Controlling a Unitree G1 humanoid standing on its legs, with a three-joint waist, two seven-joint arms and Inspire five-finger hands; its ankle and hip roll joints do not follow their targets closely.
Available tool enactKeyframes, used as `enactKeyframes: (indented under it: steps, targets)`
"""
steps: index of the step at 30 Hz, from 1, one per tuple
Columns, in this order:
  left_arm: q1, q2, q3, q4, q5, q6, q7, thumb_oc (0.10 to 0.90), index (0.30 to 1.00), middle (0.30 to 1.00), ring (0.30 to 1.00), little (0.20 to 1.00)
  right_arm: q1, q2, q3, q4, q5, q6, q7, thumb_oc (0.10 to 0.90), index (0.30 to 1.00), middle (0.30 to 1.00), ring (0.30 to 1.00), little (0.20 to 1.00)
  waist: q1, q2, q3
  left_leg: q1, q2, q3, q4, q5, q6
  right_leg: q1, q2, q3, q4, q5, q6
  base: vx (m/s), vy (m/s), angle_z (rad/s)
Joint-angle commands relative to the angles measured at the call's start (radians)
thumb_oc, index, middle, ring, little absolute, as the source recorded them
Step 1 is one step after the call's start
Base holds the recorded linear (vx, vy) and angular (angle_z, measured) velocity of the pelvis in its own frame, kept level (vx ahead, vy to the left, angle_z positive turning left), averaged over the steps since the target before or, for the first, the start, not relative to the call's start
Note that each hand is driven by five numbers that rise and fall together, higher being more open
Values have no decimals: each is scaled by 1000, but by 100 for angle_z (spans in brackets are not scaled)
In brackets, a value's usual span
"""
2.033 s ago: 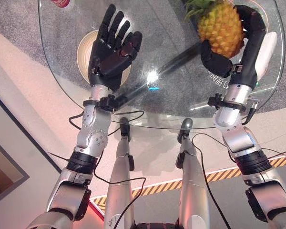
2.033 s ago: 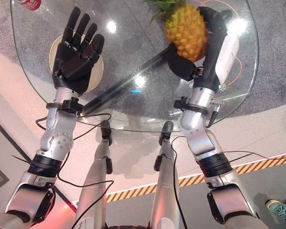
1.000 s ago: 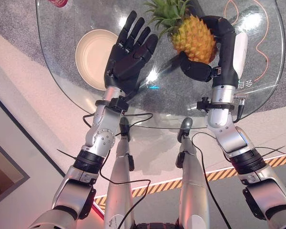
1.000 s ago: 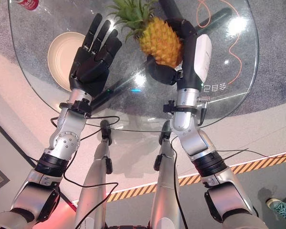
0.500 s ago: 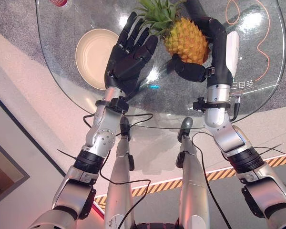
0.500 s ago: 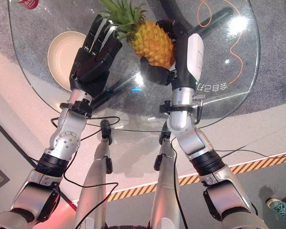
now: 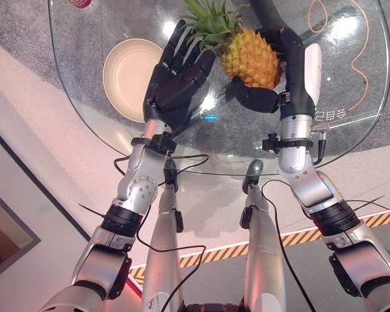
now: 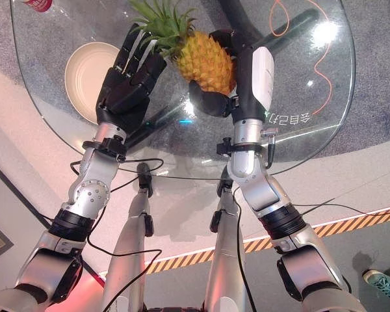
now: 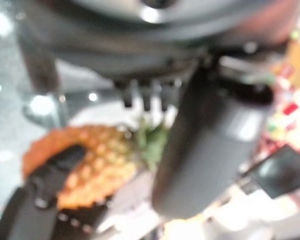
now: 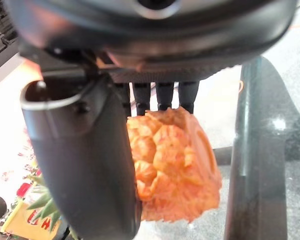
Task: Pick up the fruit to the plate
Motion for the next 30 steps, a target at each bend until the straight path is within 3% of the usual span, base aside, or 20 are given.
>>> enactKeyframes:
  steps: [1,14,30]
  targets:
    - [-88,-27,-3,-87,66,-87,20,800,900,900,900,900,-133,-13,32,-230,-20,-101,-13,100,300,300,300,200,-16,2,-21,-23,-42,2,52,-54,15,28,24,-20,-54,24,17,0,0,0]
    - [-74,-41,18,-103,161,-109,144,800,900,900,900,900,-132,-9,26,-260,-25,-124,11,100,300,300,300,200,-10,-4,-21,-17,-42,-1,52,-58,13,37,27,-26,-50,14,18,0,0,0]
    - [-72,-55,23,-116,113,-154,111,800,900,900,900,900,-141,-11,67,-250,-24,-110,72,100,300,300,300,200,-5,-5,-21,-14,-40,-3,44,-51,9,43,26,-34,-52,13,16,0,0,0]
